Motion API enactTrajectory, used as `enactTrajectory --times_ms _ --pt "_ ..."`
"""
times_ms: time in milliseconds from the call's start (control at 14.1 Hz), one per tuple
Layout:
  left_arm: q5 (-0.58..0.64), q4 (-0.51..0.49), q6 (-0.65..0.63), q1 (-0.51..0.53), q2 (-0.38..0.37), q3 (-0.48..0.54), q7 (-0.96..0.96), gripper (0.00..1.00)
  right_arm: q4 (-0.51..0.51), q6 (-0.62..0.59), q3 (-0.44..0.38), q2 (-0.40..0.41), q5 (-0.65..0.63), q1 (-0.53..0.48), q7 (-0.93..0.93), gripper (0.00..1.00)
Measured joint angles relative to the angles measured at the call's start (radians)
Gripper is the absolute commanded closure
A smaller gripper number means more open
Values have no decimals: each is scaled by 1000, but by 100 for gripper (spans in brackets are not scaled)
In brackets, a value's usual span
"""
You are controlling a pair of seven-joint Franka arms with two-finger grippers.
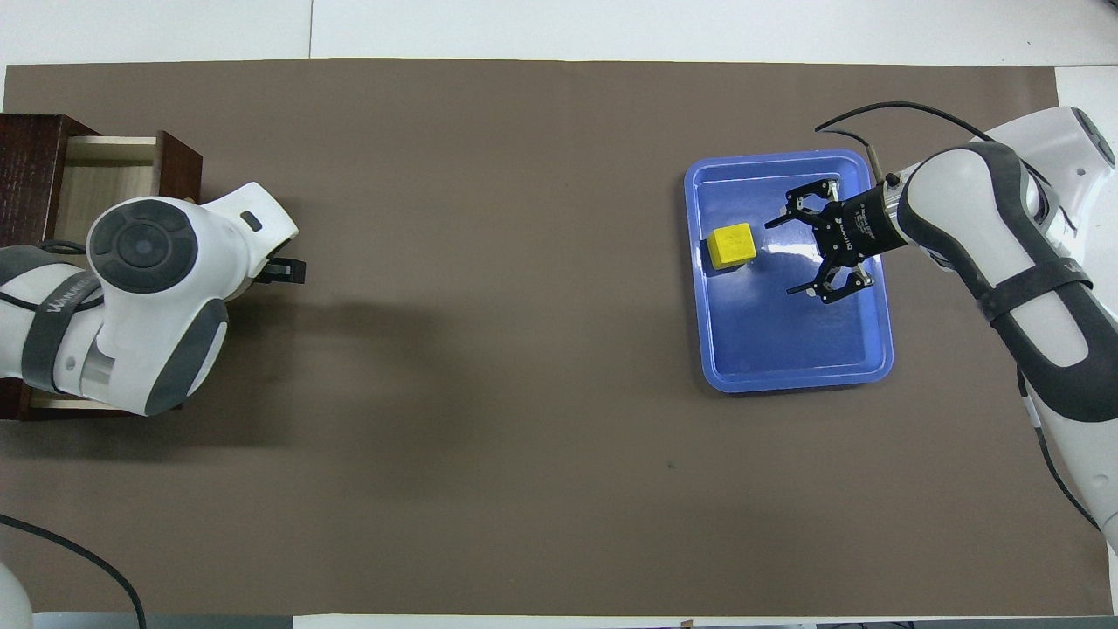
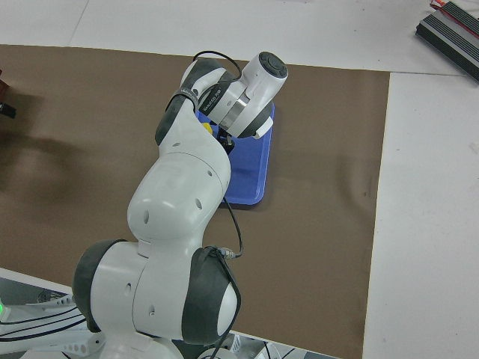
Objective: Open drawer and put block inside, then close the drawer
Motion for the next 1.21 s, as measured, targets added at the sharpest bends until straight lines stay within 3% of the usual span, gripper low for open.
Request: enactTrajectory --times_ms 142,569,782,996,1209 --pt "1 0 -13 -45 0 -1 -38 0 10 -1 3 22 6 0 20 0" --pt "4 14 -71 -51 -3 3 -42 0 56 -11 8 65 24 1 22 0" --pt "-19 174 -282 -58 -2 -1 -43 0 66 -11 11 71 43 10 22 0" --pt "-170 406 -524 -84 -7 -4 -71 0 73 -6 11 81 44 32 26 0" --pt "-238 575 -729 -123 -24 -10 -263 0 75 11 11 86 44 36 26 0"
